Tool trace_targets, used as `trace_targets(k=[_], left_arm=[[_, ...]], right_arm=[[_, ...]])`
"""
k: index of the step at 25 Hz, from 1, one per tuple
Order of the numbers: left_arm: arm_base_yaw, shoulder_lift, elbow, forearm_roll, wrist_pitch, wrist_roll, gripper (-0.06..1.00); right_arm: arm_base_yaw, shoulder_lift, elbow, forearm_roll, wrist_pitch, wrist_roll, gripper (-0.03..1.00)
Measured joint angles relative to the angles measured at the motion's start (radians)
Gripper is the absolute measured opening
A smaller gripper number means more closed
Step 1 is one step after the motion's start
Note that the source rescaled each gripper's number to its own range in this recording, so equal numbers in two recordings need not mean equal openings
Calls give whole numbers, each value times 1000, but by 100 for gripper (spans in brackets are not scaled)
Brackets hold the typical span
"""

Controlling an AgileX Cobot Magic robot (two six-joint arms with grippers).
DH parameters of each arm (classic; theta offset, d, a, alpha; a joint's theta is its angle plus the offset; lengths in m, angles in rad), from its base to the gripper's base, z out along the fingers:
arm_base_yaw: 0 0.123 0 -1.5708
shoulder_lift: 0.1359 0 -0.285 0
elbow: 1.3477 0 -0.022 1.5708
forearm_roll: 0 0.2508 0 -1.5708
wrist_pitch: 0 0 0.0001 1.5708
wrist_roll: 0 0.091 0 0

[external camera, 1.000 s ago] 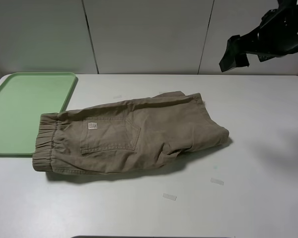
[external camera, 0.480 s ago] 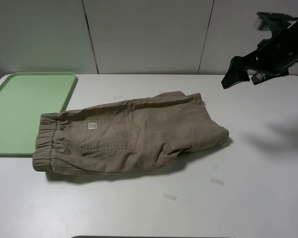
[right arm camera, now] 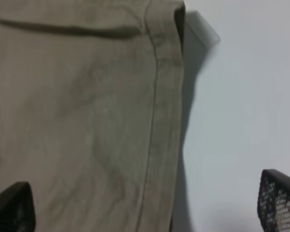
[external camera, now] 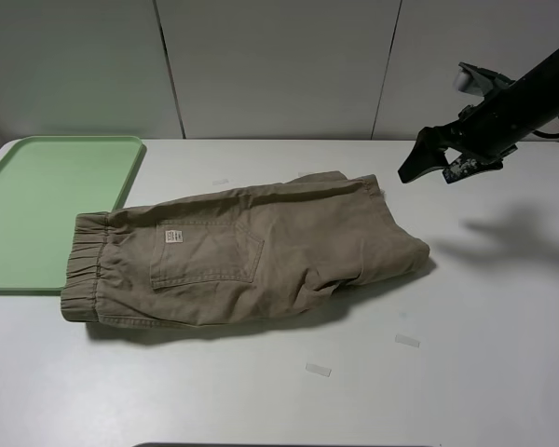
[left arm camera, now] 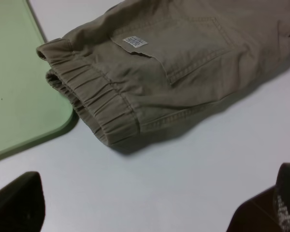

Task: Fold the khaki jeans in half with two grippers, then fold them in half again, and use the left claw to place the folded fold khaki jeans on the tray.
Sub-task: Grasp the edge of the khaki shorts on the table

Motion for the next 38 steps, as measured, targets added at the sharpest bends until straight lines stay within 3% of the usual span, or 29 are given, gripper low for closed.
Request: trace_targets(k=[6,17,38], left_arm=[[0,0,0,0,0,0,100],[0,0,0,0,0,0,100],[0,0,0,0,0,0,100]], right_arm=[[-10,110,-90,32,63,-10,100],[-10,208,-134,110,156,-158,100],[31,291,-135,126,113,-187,100]])
